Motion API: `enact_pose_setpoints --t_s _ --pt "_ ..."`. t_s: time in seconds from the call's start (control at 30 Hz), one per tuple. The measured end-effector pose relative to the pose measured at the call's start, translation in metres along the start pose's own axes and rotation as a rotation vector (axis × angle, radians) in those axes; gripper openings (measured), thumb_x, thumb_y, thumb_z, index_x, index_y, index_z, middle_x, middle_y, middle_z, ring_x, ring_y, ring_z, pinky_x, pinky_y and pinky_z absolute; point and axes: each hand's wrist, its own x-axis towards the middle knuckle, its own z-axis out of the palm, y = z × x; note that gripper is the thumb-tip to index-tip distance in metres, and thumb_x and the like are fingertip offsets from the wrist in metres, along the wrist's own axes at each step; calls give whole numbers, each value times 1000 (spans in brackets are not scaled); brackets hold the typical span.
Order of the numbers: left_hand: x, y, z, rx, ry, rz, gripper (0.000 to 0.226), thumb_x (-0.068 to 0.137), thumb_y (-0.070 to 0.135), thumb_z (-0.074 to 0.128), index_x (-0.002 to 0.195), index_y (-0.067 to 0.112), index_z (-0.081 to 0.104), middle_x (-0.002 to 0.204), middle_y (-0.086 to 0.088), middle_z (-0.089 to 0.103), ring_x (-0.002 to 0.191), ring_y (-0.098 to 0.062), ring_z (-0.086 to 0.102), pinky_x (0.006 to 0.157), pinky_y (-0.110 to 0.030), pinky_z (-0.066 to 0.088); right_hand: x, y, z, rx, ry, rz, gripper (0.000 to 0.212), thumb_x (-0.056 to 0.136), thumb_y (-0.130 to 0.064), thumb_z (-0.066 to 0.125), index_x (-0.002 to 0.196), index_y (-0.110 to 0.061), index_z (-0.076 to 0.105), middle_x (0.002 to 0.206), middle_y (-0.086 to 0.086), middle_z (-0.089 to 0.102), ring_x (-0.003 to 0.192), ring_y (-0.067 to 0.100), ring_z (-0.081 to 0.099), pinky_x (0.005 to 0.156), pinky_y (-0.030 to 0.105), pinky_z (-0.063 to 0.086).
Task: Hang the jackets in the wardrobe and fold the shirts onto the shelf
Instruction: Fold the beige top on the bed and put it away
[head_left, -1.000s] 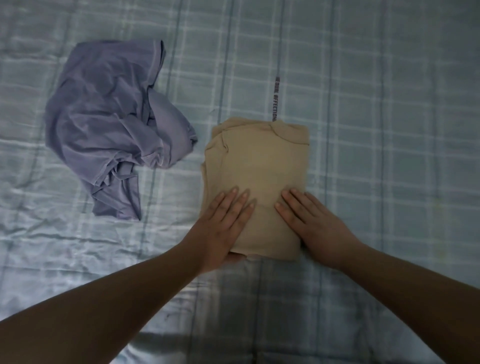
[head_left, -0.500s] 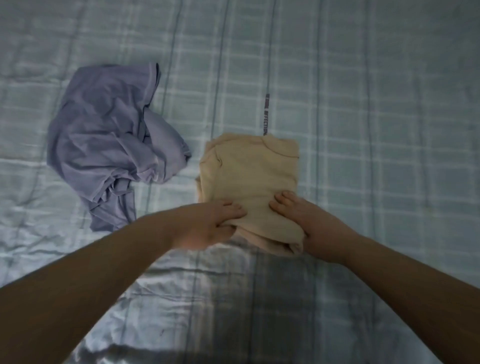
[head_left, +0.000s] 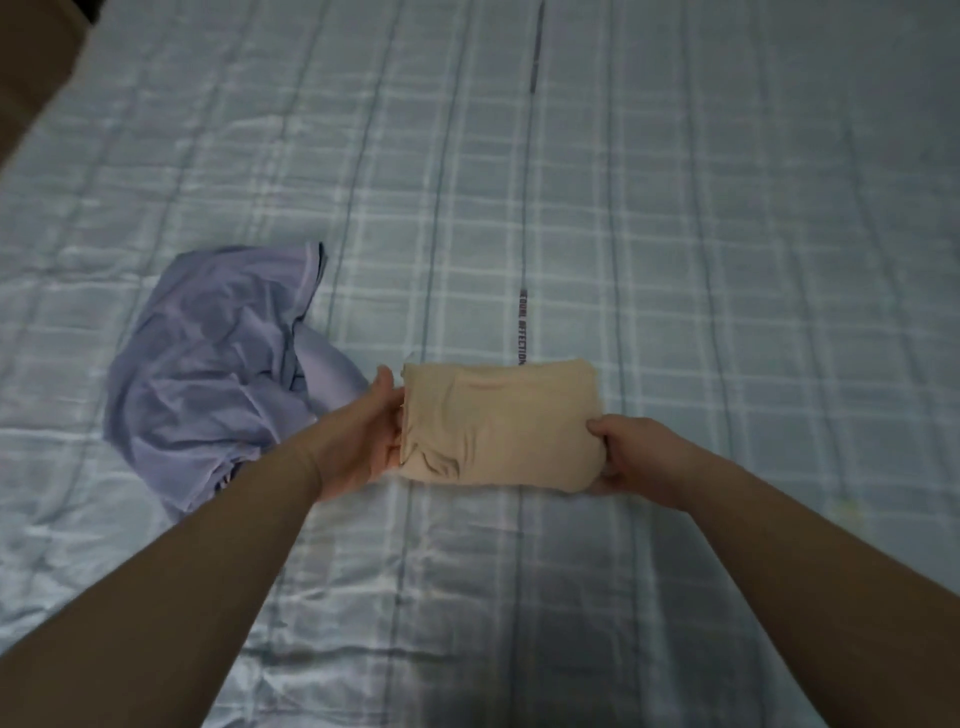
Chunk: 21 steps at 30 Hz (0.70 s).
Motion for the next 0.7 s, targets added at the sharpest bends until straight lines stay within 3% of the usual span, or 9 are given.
enact_pose_setpoints --t_s 0.07,0.13,0.23,0.3,0.37,0.47,0.6,0.67,0.7 --pt "1 -8 5 116 49 102 60 84 68 56 122 22 59 109 6 73 101 -15 68 85 -29 53 4 1 2 -8 32 2 24 98 -22 51 108 -4 64 95 19 58 85 33 60 85 56 54" --pt "3 -19 9 254 150 178 71 69 57 80 123 17 59 111 0 73 102 -20 69 86 -37 53 5 4 4 -20 62 -15 26 99 -25 52 107 -4 64 93 19 59 80 32 60 79 50 55" --pt "7 -36 18 586 498 294 33 88 37 70 94 5 63 81 -7 67 70 -14 59 65 -24 44 5 13 9 -105 126 -92 24 101 -31 50 94 -11 61 89 20 58 76 31 56 73 42 48" --pt "13 -43 23 768 691 339 35 94 31 62 77 1 55 67 -9 51 61 -16 45 53 -18 31 11 19 16 -321 235 -149 30 102 -33 46 81 -15 58 92 20 62 82 34 59 80 40 50" --pt "20 -45 25 753 768 383 37 96 27 60 69 5 48 62 -6 46 59 -17 42 50 -19 30 13 22 27 -493 379 -189 39 104 -32 38 78 -10 58 88 17 61 83 31 57 77 35 44" --pt "28 -41 28 754 827 368 37 97 29 57 69 7 48 60 0 46 61 -18 44 49 -20 28 15 26 38 -460 556 -215 46 103 -34 40 69 -6 55 74 13 57 77 32 55 72 35 40" --pt "22 -32 34 645 844 350 20 95 29 61 88 11 59 71 8 54 68 -11 50 54 -4 34 12 29 37 -260 595 -228 41 98 -37 52 65 -12 56 64 6 57 70 29 57 68 36 43" --pt "5 -29 40 537 866 389 30 94 26 62 117 9 55 98 0 62 85 -12 58 68 -4 39 4 29 38 -169 615 -264 22 95 -34 56 83 -16 61 78 3 63 79 27 63 74 37 49" --pt "-4 -32 43 581 884 473 39 94 24 60 128 7 50 113 -7 60 99 -18 59 82 -12 43 -1 30 40 -149 634 -275 16 94 -32 56 96 -17 60 88 3 65 88 27 64 79 38 50"
